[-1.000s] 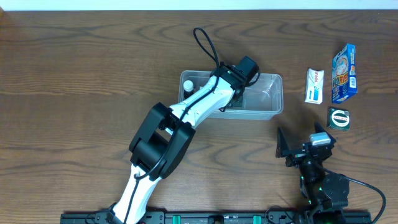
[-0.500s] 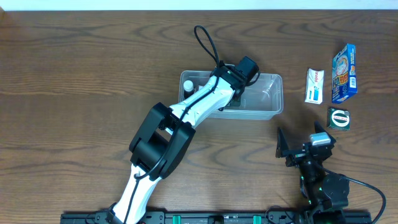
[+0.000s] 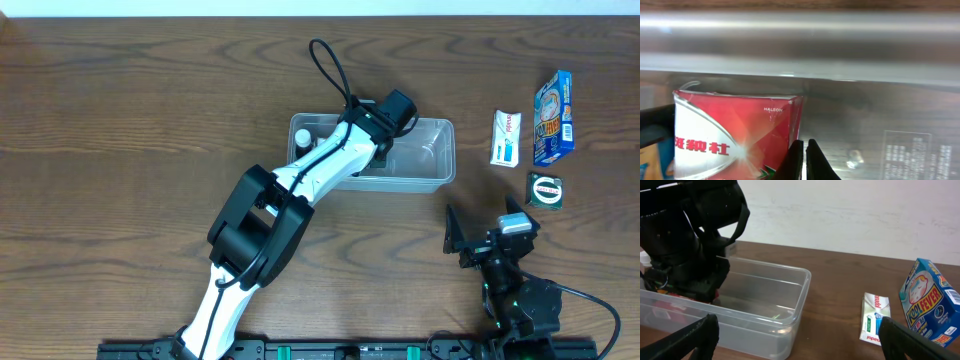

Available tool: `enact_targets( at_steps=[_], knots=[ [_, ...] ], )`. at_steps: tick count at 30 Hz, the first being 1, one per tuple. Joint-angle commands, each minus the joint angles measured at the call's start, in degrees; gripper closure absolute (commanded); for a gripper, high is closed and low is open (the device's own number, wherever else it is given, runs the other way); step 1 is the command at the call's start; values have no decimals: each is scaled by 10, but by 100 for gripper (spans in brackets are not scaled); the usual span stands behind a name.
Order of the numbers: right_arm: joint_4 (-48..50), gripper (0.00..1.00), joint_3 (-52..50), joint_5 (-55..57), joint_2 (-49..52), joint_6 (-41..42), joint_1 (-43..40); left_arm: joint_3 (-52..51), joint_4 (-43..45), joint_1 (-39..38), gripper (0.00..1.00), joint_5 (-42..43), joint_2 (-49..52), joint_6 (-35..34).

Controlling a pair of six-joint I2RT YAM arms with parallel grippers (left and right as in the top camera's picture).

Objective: Pack container
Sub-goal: 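Lower the red box into the container and open the left gripper, then raise the left arm away from the container to its upright pose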

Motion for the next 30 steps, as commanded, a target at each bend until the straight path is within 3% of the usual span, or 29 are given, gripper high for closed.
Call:
enact_targets(
  at_steps=[1,17,24,29,30],
  knots=[
    [-2,1,-1,-2,-4,-6,-11,13,-4,8,94,-27,6,-9],
    [-2,1,-1,-2,-4,-6,-11,13,-7,12,94,-19,-18,-9],
    [-2,1,-1,-2,-4,-6,-11,19,13,13,93,56,-117,-6],
    [-2,1,-1,-2,-4,-6,-11,19,9,28,93,30,-225,27],
    [-2,1,-1,-2,-4,-6,-11,19,5,36,89,16,-245,35]
  ],
)
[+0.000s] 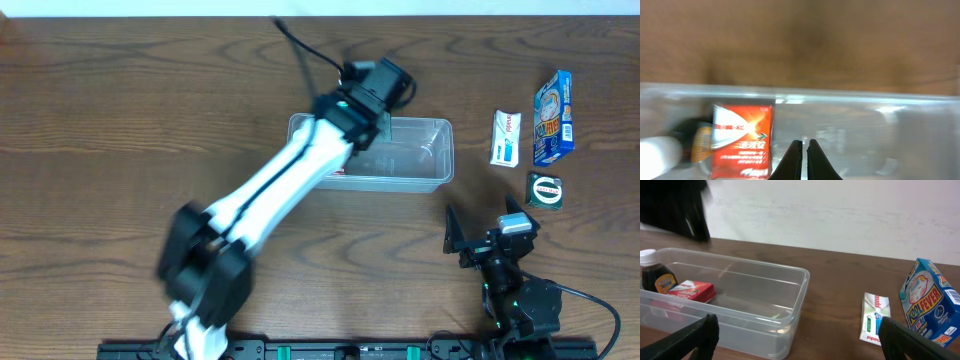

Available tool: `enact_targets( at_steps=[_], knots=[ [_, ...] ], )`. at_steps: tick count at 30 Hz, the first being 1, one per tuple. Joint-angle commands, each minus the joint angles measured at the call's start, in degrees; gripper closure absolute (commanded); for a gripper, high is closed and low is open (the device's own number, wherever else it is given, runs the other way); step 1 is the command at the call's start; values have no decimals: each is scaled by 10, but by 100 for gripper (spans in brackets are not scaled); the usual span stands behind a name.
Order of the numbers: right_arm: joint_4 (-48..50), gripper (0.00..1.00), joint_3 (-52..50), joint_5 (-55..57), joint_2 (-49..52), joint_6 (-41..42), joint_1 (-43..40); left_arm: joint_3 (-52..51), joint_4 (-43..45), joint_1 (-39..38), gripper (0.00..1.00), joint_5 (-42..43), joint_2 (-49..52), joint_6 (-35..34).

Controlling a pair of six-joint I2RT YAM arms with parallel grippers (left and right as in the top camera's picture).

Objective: Pack container
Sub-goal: 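Raise the left arm away from the container to its upright pose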

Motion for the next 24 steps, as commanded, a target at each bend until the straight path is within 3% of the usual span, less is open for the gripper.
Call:
enact_targets(
  at_steps=[1,3,5,6,15,24],
  knots=[
    [-2,1,-1,-2,-4,-6,-11,19,-11,31,83,-40,-82,31],
    [-2,1,-1,-2,-4,-6,-11,19,-25,58,63,-78,-124,49],
    [-2,1,-1,-2,-4,-6,-11,19,-41,87,6,-110,-157,62],
    [-2,1,-1,-2,-4,-6,-11,19,-48,103,2,-121,-172,67],
    [-2,1,-1,-2,-4,-6,-11,19,-89,220,2,-127,-233,82],
    [-2,1,-1,-2,-4,-6,-11,19,-89,235,2,-127,-231,81]
  ],
)
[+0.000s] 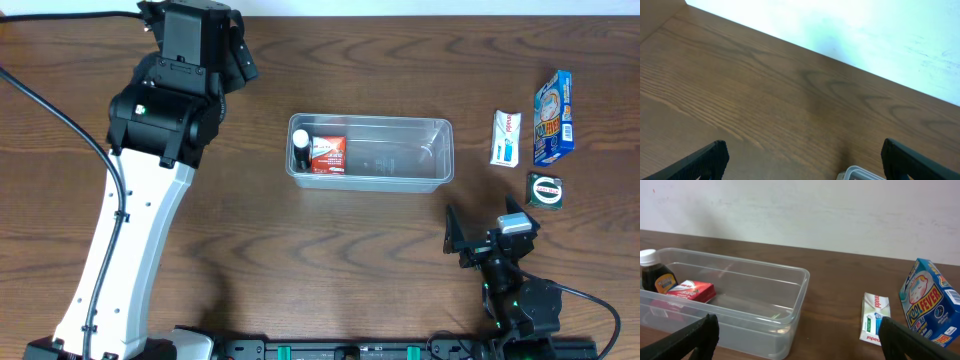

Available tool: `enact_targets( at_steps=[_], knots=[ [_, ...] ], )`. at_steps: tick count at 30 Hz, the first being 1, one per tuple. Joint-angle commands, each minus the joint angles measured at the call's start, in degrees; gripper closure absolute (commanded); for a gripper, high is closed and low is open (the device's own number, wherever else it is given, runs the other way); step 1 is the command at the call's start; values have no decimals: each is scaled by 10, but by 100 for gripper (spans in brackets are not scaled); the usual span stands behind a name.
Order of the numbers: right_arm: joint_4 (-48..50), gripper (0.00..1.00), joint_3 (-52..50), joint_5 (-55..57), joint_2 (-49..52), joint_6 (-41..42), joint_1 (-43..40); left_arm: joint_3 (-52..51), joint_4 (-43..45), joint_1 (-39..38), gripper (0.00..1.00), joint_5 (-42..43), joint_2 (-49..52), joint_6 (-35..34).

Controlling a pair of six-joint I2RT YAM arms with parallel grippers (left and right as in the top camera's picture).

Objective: Pack container
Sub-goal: 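Raise the left arm away from the container to its upright pose, then move the right gripper forward above the blue Kool Fever box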

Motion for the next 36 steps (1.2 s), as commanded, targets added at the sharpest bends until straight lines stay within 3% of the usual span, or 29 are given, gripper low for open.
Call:
enact_targets(
  at_steps=[1,20,26,30,36],
  knots=[
    [-2,1,-1,-2,-4,-6,-11,4,-1,2,2,-9,-2,8],
    [2,1,-1,-16,-4,3,-11,4,-1,2,2,-9,-2,8],
    [142,1,0,-82,-4,9,-11,4,-1,2,2,-9,-2,8],
    [126,1,27,-49,3,8,-12,4,-1,2,2,-9,-2,8],
    [60,1,144,-28,90,-100,-25,4,-1,2,2,-9,-2,8]
  ],
)
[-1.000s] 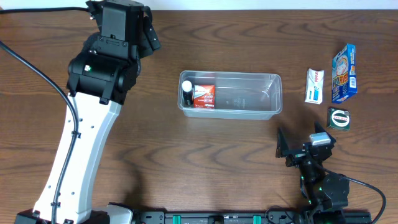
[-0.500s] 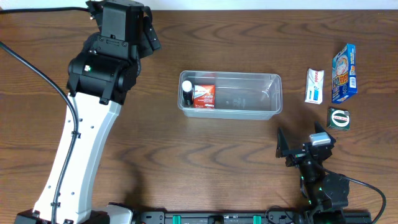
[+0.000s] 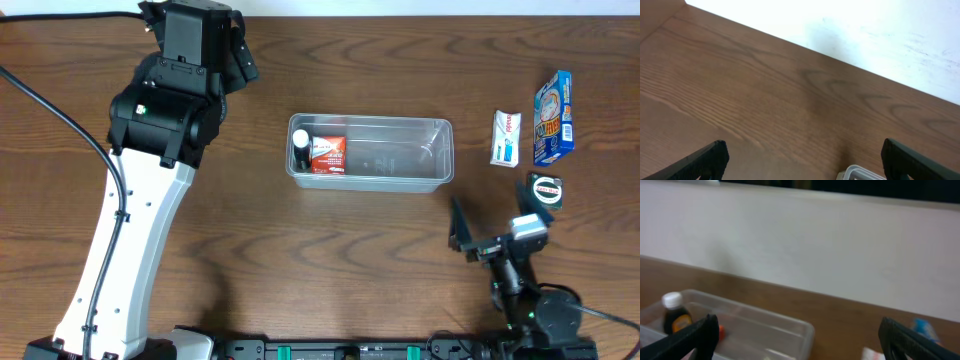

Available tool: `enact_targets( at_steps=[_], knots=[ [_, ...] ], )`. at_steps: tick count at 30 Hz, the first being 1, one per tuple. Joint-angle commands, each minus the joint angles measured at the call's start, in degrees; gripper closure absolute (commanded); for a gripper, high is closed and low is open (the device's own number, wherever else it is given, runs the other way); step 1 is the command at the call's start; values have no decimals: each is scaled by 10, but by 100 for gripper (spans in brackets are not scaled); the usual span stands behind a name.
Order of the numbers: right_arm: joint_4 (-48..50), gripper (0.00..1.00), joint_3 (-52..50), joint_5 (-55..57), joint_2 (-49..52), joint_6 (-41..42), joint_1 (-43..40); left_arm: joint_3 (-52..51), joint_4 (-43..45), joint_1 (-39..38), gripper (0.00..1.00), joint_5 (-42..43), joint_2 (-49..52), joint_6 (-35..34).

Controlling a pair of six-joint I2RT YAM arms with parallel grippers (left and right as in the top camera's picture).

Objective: Pack container
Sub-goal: 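Move the right gripper forward above the blue Kool Fever box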

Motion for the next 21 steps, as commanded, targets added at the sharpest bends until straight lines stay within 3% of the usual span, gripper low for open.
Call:
enact_targets(
  at_steps=[1,4,13,21],
  knots=[
    [-38,1,103,15,67,-96,-26,4,-1,2,2,-9,-2,8],
    [-103,1,191,45,144,-155,-57,4,-1,2,2,-9,-2,8],
    [-201,1,431,-1,414,-186,-179,4,-1,2,2,-9,-2,8],
    [-350,1,607,-5,616,-234,-266,4,-1,2,2,-9,-2,8]
  ],
)
